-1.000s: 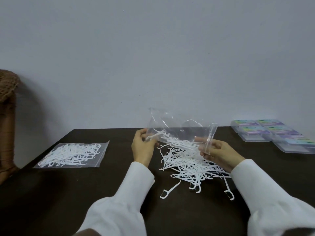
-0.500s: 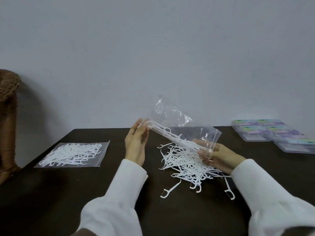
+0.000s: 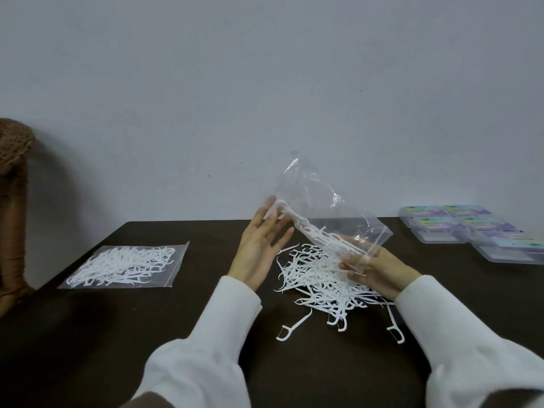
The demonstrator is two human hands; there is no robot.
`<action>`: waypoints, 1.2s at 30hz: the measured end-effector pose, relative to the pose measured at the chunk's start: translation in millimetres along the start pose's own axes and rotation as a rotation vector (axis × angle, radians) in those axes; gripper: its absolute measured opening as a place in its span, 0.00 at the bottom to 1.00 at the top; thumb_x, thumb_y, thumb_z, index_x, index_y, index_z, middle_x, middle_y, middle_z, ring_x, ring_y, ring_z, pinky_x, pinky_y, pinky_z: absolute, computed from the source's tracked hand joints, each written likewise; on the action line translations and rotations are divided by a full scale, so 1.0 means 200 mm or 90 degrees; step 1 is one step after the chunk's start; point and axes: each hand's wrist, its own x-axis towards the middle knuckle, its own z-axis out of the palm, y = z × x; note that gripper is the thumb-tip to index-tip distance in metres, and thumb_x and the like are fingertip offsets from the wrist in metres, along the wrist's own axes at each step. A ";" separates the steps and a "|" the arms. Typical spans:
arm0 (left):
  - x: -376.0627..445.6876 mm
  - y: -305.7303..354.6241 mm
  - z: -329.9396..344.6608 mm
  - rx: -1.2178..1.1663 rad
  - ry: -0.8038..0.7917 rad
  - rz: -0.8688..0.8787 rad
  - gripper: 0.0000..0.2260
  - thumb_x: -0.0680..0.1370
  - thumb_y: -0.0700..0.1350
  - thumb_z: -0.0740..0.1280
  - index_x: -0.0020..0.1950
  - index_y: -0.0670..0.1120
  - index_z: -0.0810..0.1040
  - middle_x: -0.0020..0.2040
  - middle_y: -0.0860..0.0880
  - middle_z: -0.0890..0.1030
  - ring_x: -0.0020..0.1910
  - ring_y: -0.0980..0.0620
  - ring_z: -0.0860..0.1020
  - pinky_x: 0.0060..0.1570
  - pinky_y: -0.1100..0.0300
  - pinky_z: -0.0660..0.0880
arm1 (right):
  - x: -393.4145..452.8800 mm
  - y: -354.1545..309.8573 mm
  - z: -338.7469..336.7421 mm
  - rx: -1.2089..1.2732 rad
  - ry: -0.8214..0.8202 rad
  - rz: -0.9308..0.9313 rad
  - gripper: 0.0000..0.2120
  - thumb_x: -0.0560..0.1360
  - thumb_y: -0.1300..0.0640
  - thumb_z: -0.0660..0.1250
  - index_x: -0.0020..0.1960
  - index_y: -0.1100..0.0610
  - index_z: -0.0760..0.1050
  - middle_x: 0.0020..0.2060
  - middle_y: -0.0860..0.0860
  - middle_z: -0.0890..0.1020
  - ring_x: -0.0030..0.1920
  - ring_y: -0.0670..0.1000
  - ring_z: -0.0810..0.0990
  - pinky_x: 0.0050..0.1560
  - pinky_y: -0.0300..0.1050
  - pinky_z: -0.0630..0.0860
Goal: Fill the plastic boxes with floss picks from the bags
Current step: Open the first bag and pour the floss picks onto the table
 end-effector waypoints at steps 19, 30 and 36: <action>0.01 -0.06 0.03 0.024 0.026 -0.025 0.15 0.76 0.40 0.65 0.62 0.42 0.74 0.43 0.49 0.83 0.42 0.54 0.82 0.44 0.61 0.80 | -0.02 0.02 0.08 0.050 -0.038 -0.002 0.50 0.34 0.55 0.85 0.55 0.59 0.75 0.36 0.53 0.83 0.31 0.47 0.81 0.29 0.36 0.78; 0.00 -0.03 0.05 -0.052 -0.121 -0.023 0.32 0.65 0.45 0.76 0.68 0.49 0.71 0.62 0.48 0.79 0.61 0.47 0.78 0.56 0.53 0.77 | -0.04 0.01 0.09 0.099 0.007 0.016 0.22 0.59 0.58 0.76 0.50 0.64 0.75 0.33 0.54 0.83 0.28 0.46 0.80 0.26 0.34 0.77; 0.00 -0.03 0.06 -0.063 -0.086 -0.005 0.21 0.72 0.38 0.65 0.65 0.48 0.73 0.59 0.49 0.80 0.57 0.50 0.79 0.55 0.54 0.78 | -0.05 0.01 0.12 0.095 -0.011 0.033 0.16 0.68 0.57 0.65 0.53 0.65 0.74 0.37 0.57 0.84 0.28 0.47 0.80 0.26 0.35 0.77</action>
